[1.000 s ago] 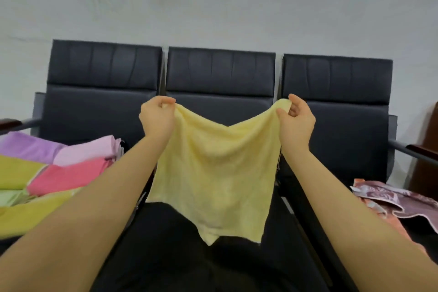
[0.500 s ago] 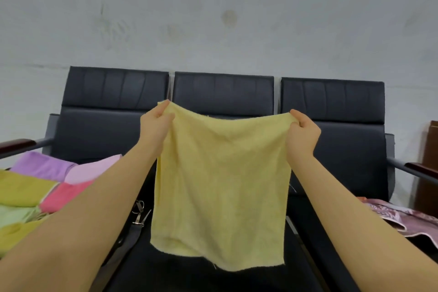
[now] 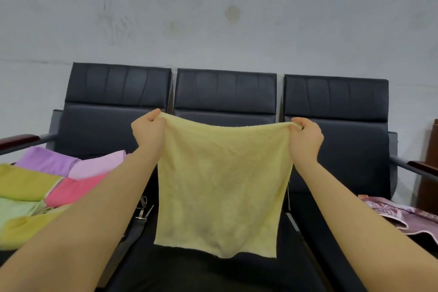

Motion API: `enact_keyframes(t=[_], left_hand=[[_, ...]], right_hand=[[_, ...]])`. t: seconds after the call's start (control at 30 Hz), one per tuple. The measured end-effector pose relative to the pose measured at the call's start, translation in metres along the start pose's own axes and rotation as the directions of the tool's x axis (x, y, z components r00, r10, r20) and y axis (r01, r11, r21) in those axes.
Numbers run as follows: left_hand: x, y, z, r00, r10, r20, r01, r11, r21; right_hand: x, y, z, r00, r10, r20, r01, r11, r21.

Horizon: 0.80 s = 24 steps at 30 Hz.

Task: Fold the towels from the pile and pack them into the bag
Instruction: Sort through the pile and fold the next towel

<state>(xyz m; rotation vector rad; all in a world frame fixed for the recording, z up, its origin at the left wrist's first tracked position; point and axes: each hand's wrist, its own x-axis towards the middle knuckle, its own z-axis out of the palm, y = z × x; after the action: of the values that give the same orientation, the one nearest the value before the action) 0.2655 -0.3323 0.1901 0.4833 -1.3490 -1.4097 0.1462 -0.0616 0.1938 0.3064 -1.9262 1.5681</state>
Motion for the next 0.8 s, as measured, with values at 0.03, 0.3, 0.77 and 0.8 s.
enact_keyframes(t=[0.03, 0.3, 0.77, 0.8], left_hand=[[0.002, -0.002, -0.001, 0.999, 0.033, -0.020, -0.030, 0.992, 0.120], [0.007, -0.013, -0.015, 0.959, 0.241, 0.147, -0.269, 0.618, 0.739], [-0.006, 0.026, -0.017, 0.983, 0.179, -0.032, -0.159, 0.932, 0.325], [-0.008, 0.027, -0.018, 0.983, 0.181, -0.038, -0.160, 0.935, 0.318]], right_hand=[[0.000, 0.003, 0.000, 1.000, -0.027, 0.005, 0.027, 0.997, -0.077], [-0.004, 0.004, 0.001, 0.999, 0.030, -0.014, -0.032, 0.985, -0.172], [0.005, -0.021, -0.013, 0.989, 0.028, -0.143, -0.007, 0.989, 0.146], [0.005, -0.021, -0.013, 0.988, 0.030, -0.152, -0.009, 0.990, 0.140]])
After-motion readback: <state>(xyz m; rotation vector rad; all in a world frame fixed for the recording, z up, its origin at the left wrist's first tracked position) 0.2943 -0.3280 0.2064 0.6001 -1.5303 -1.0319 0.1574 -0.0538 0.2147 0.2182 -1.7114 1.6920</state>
